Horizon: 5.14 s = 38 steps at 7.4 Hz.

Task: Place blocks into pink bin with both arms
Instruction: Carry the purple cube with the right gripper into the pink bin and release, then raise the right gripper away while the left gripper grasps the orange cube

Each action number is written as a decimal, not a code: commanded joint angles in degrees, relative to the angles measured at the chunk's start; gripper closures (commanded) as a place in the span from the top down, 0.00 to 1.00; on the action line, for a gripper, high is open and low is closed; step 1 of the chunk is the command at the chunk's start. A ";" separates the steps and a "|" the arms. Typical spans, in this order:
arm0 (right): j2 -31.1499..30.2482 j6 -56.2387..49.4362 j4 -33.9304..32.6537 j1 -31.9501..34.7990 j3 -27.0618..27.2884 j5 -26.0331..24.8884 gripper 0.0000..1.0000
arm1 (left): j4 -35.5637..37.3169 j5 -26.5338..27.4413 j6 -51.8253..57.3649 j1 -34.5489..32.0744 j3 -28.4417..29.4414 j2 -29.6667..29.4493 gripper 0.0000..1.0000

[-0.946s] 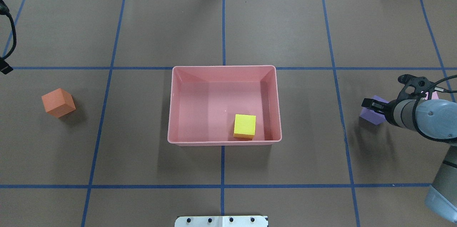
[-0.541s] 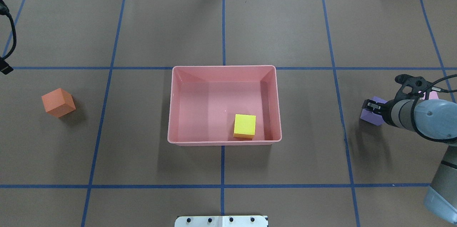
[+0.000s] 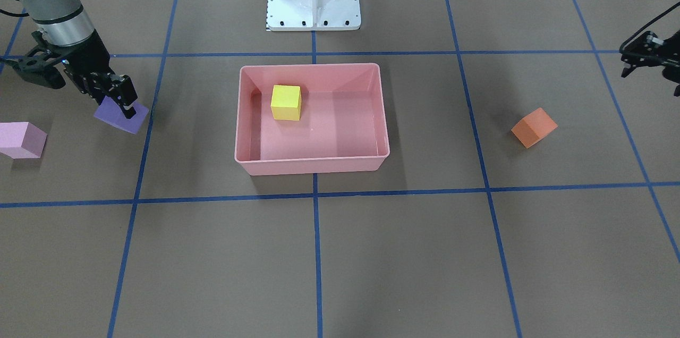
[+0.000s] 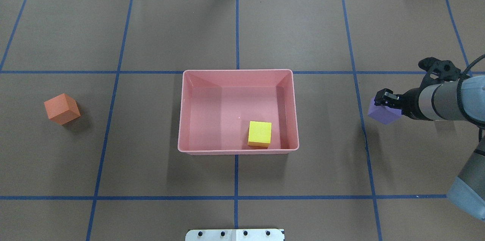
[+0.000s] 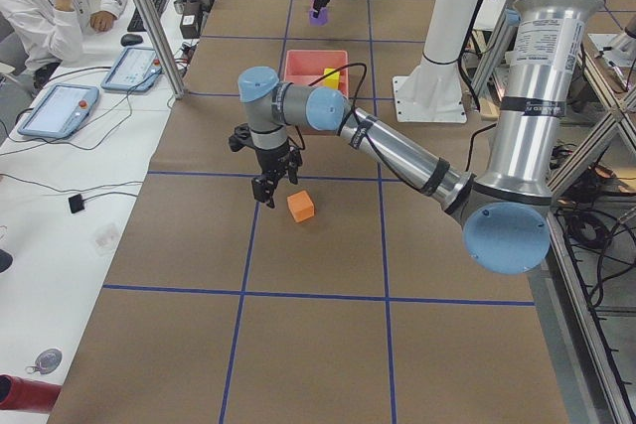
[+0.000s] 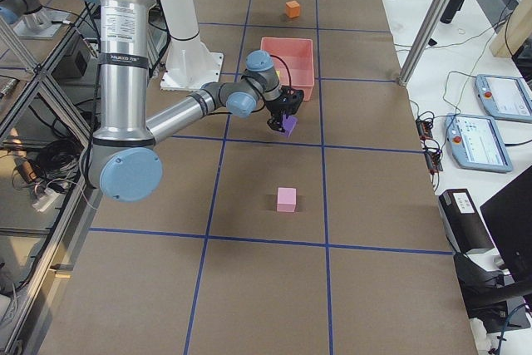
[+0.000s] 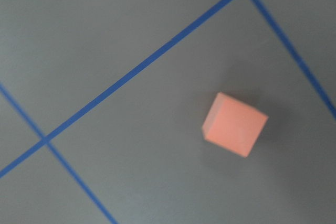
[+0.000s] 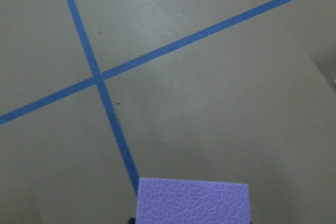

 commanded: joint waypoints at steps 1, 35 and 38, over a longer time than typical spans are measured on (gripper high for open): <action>14.19 -0.02 -17.42 -1.06 3.75 0.97 0.00 | -7.26 -2.42 -0.30 -4.97 2.10 4.64 1.00; 17.89 -71.82 -40.14 28.99 -5.98 21.89 1.00 | -53.79 10.83 -97.62 30.16 14.07 6.41 0.16; 11.07 -73.75 -32.89 29.68 -5.98 21.89 1.00 | -41.84 10.31 -96.37 30.16 6.98 -0.22 0.11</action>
